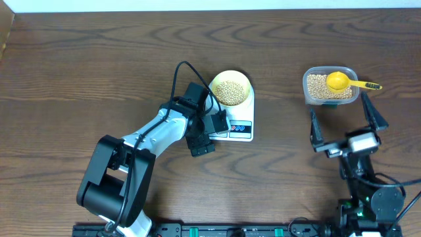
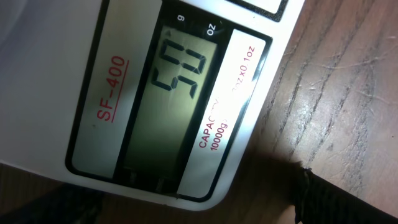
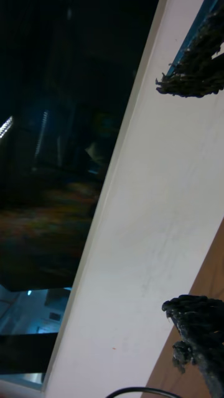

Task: Scoop item into bowl and weigh 50g on scale

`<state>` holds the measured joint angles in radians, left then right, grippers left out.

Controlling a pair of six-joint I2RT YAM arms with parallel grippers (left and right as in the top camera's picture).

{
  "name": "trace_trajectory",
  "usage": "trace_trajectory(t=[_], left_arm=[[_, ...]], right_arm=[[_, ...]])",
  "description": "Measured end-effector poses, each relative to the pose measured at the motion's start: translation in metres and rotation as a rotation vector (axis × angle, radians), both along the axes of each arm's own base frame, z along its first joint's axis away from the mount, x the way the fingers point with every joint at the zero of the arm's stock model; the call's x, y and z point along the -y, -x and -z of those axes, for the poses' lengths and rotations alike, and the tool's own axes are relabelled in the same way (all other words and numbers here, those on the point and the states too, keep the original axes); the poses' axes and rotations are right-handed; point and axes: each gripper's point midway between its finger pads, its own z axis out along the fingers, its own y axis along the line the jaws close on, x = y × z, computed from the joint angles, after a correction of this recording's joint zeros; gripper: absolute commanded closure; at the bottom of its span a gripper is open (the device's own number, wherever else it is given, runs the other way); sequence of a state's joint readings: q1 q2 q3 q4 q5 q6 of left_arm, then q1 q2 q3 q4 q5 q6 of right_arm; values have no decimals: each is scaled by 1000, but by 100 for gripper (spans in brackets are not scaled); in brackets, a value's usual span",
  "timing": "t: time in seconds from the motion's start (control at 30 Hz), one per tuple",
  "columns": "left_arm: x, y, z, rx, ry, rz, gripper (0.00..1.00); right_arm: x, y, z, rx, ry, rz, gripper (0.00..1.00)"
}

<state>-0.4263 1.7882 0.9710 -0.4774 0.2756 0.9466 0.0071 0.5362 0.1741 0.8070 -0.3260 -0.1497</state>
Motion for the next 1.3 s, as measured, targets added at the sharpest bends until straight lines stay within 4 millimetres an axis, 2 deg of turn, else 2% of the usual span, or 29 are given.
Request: trace_trajectory(t=[0.13,0.4,0.6,0.77,0.87,1.07,1.23,1.3], left_arm=[[0,0,0,0,0,0,2],[0,0,0,-1,0,0,3],[0,0,0,0,0,0,2],[0,0,0,0,0,0,2],[0,0,0,0,0,0,2],[0,0,0,0,0,0,3],[0,0,0,0,0,0,2],[0,0,0,0,0,0,2]], right_arm=[[0,18,8,46,1,1,1],[0,39,14,117,28,15,1],[0,43,23,97,36,19,1],[2,41,41,21,40,26,1],[4,40,44,6,40,38,1],[5,29,73,-123,41,39,1],[6,19,116,-308,45,41,1],[6,19,123,-334,61,45,1]])
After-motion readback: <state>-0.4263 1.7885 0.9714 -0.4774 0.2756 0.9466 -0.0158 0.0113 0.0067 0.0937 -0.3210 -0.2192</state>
